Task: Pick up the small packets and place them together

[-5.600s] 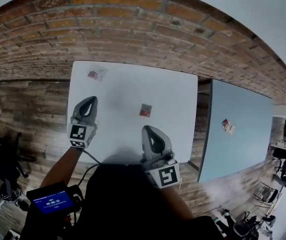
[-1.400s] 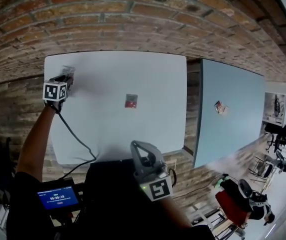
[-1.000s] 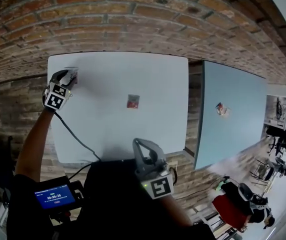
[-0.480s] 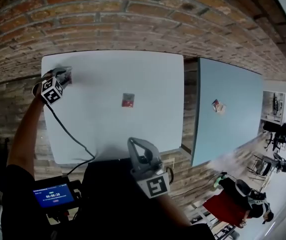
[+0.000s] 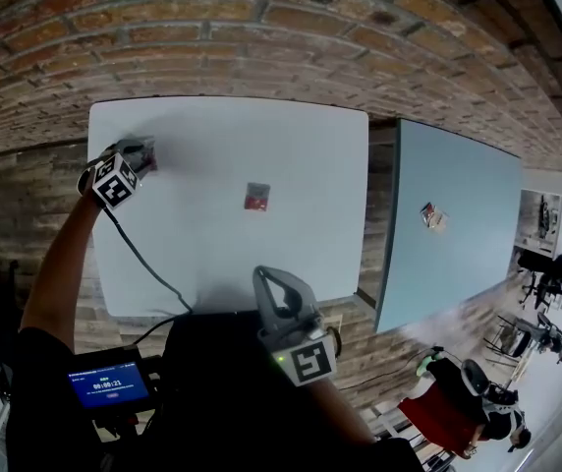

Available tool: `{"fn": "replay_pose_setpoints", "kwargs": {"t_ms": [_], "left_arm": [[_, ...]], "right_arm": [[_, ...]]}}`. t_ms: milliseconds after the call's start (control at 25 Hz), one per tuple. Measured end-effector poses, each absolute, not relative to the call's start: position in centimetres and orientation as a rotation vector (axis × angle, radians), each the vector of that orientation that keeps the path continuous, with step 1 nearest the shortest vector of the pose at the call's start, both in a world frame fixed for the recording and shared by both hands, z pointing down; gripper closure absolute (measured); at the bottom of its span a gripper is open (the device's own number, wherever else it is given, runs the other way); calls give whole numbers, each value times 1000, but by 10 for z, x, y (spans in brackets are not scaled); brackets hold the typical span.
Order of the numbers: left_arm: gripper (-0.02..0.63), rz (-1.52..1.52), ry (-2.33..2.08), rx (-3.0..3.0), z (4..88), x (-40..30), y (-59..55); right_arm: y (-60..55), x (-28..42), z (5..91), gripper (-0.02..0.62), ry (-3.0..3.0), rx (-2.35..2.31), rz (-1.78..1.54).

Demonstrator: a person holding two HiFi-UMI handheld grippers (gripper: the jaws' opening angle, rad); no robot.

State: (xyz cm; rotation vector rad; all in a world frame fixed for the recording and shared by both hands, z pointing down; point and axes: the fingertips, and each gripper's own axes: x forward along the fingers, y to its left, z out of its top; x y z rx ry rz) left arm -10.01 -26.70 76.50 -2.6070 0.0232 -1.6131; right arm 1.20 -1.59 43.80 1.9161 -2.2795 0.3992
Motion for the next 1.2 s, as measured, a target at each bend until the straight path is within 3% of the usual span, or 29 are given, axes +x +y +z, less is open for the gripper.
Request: {"fn": "replay_pose_setpoints", "kwargs": {"t_ms": [680,1200], "left_arm": [[422,-1594,-163,-2585,767,-18,-133],[422,-1607,-18,-2626,771,2,-122]], "right_arm": [[19,58,435,592,-2293,1986,396],[59,103,447,592,-2251,2002,386]]}}
